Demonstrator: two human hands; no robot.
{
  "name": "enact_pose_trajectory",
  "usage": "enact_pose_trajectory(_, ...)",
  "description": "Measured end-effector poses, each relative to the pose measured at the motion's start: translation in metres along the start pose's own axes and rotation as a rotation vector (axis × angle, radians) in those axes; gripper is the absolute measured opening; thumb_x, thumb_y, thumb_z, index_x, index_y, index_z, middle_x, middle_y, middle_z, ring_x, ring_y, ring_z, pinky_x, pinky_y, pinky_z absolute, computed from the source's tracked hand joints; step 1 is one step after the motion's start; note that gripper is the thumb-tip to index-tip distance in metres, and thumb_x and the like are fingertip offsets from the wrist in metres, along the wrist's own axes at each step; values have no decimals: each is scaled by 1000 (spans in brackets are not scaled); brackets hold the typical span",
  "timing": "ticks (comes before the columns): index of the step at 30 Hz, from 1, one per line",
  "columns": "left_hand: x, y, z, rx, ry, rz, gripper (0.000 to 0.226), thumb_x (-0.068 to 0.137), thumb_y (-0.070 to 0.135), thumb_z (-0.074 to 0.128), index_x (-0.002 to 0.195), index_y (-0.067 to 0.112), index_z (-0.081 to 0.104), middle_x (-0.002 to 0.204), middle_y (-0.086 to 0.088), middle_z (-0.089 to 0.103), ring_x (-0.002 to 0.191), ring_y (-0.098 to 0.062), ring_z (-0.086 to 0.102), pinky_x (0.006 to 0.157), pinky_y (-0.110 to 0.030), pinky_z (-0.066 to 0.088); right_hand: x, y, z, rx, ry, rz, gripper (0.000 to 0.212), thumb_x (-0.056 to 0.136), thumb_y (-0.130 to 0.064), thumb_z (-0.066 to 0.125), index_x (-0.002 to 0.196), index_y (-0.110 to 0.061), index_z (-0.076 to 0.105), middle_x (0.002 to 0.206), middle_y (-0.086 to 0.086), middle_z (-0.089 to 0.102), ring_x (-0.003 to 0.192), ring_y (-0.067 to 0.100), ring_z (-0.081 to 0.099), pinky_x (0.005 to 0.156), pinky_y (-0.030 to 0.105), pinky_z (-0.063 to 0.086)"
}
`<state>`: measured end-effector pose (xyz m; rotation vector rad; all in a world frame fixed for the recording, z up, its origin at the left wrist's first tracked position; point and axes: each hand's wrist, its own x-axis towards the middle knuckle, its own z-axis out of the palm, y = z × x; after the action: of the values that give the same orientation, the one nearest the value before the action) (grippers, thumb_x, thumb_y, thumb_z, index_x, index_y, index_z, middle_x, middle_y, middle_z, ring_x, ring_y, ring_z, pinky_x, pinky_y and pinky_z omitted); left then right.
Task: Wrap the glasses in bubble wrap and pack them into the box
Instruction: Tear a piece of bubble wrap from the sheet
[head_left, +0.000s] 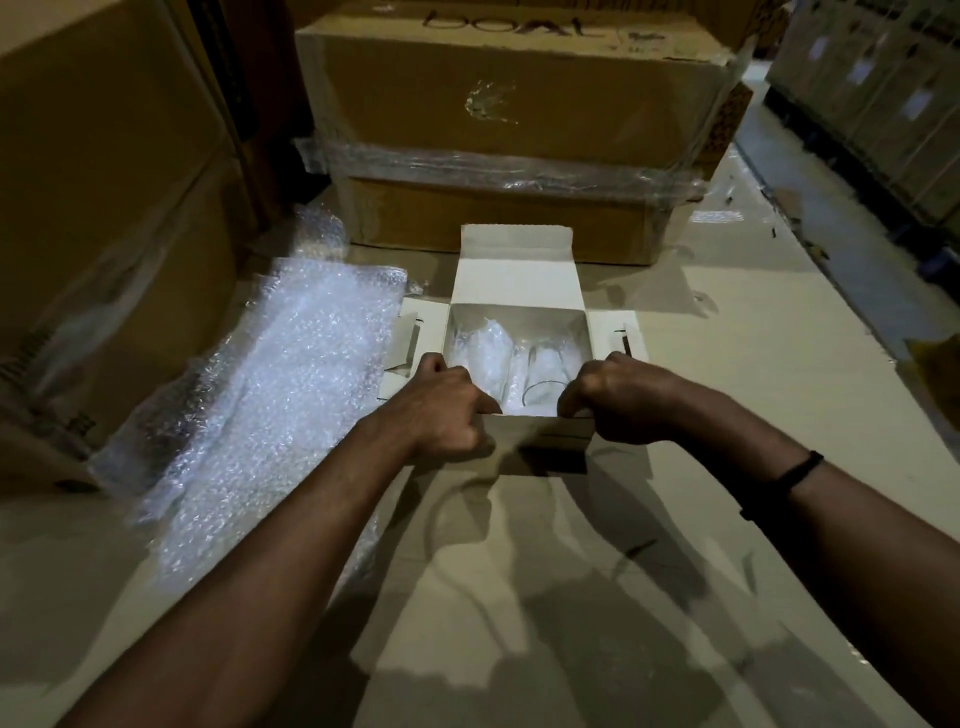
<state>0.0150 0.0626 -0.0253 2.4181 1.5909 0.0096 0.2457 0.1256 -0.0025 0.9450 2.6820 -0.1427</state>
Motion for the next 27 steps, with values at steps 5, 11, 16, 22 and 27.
enact_pose_trajectory(5,-9,-18,-9,-51,132,-19,48,68,38,47,109,31,70,113,7,68,119,-12,44,108,-40,13,-12,13,-12,-90,123,1,44,81,-8,56,116,-33,67,125,-12,64,118,14,56,95,31,36)
enact_pose_trajectory(11,-7,-11,-11,154,-102,-47,56,69,50,39,106,26,74,107,2,70,127,-13,39,111,-47,3,-13,2,-24,-363,-147,16,33,96,-24,48,120,-44,60,133,-20,55,128,17,39,104,40,26)
enact_pose_trajectory(16,6,-2,-15,102,-91,-23,65,62,42,39,120,35,66,113,2,67,124,-14,40,111,-46,11,-4,-3,-27,-398,-156,14,33,95,-24,47,118,-42,60,124,-16,60,120,16,40,91,33,29)
enact_pose_trajectory(22,19,18,-4,-38,-168,7,25,78,22,50,97,32,63,82,1,57,103,-21,47,95,-41,29,-3,-7,-22,-343,-147,32,40,95,-24,43,125,-46,57,127,-17,59,115,13,39,83,30,23)
enact_pose_trajectory(27,13,5,-10,-92,-85,-52,42,70,30,51,108,35,69,104,2,67,110,-21,50,104,-42,25,-7,-1,-30,-385,-138,64,34,96,-28,46,122,-46,58,132,-18,56,123,16,37,97,36,24)
